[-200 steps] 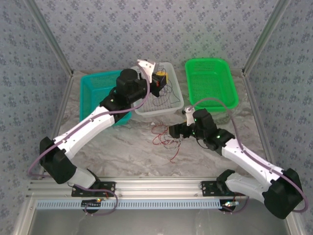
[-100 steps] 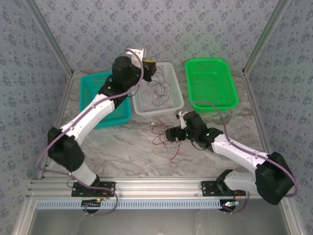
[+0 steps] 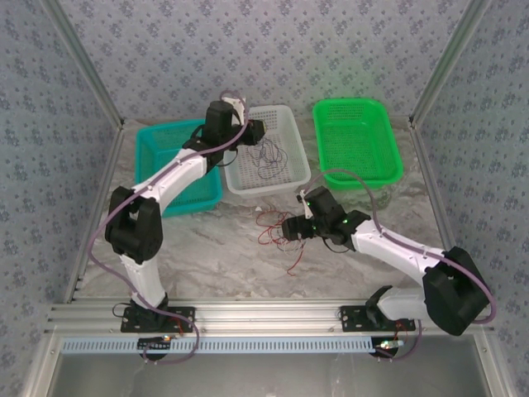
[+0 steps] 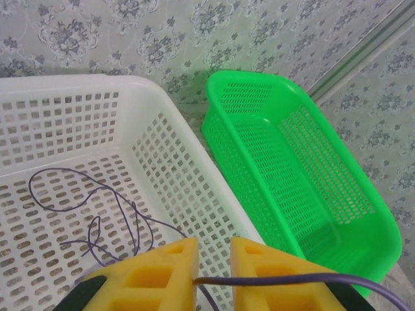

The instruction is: Untangle the cables

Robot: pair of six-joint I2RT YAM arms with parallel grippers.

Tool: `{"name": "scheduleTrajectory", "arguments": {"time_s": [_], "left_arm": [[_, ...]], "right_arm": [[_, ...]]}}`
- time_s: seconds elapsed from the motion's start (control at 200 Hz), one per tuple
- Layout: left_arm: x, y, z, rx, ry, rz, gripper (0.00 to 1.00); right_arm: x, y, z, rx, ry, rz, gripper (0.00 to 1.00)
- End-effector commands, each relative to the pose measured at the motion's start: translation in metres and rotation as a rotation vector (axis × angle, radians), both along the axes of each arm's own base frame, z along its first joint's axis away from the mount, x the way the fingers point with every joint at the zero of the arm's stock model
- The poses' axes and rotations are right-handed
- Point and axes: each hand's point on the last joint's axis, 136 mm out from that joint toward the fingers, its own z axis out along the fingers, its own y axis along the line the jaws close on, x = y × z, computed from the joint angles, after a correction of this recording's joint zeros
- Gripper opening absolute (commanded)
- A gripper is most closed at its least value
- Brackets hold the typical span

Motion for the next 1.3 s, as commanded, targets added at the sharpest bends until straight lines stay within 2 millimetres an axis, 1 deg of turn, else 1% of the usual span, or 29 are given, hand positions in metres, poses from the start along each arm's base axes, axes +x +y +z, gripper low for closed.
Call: {"name": "scheduleTrajectory", "arguments": {"time_s": [0.0,0.07,0.14,0.195,0.31,0.355,0.505,0.605,0.705,0.795,0.86,0.989,1.069,1.139,1.214,1.294], "left_arm": [[-0.001,-0.001,0.001,-0.001,0.025,0.003,0.30],[-0.001,0.005,-0.009,0.029,0.061,0.035,0.47],[-0.004,0.008,-0.017,0.049,0.095,0.040,0.56],[-0.006,0.008,-0.022,0.059,0.118,0.038,0.67],[-0.011,0.007,-0.028,0.070,0.145,0.024,0.80],[-0.013,0.007,-0.029,0.077,0.147,0.021,0.83],[-0.024,0.006,-0.027,0.104,0.131,0.007,0.87],[-0.039,0.000,-0.021,0.132,0.080,-0.025,0.87],[-0.061,-0.005,-0.019,0.189,0.026,-0.087,0.87],[-0.092,-0.012,-0.022,0.235,-0.016,-0.200,0.86],[-0.118,-0.014,-0.031,0.249,-0.024,-0.285,0.85],[-0.163,-0.002,-0.052,0.244,0.010,-0.390,0.81],[-0.193,0.005,-0.070,0.288,0.035,-0.453,0.79],[-0.219,0.007,-0.091,0.350,0.068,-0.521,0.79],[-0.237,0.008,-0.113,0.400,0.123,-0.568,0.78],[-0.247,0.005,-0.129,0.408,0.174,-0.589,0.75]], "right_arm": [[-0.001,-0.009,-0.002,-0.035,0.029,-0.046,0.91],[-0.002,-0.011,-0.005,-0.027,0.050,-0.051,0.90],[-0.003,-0.010,-0.008,-0.016,0.069,-0.050,0.89],[-0.003,-0.010,-0.010,-0.013,0.081,-0.053,0.87],[-0.003,-0.010,-0.014,-0.024,0.106,-0.052,0.85],[-0.003,-0.012,-0.015,-0.027,0.115,-0.060,0.84],[0.001,-0.012,-0.014,-0.016,0.113,-0.075,0.81],[0.004,-0.012,-0.012,-0.010,0.105,-0.081,0.80],[0.004,-0.011,-0.012,-0.006,0.105,-0.075,0.79],[0.004,-0.010,-0.012,-0.004,0.104,-0.065,0.79],[0.004,-0.010,-0.012,-0.003,0.098,-0.067,0.81],[0.007,-0.015,-0.011,-0.013,0.078,-0.083,0.84],[0.010,-0.020,-0.009,-0.015,0.066,-0.098,0.85],[0.013,-0.024,-0.008,-0.007,0.062,-0.107,0.86],[0.016,-0.025,-0.005,0.007,0.059,-0.106,0.86],[0.017,-0.024,-0.003,0.013,0.061,-0.101,0.86]]}}
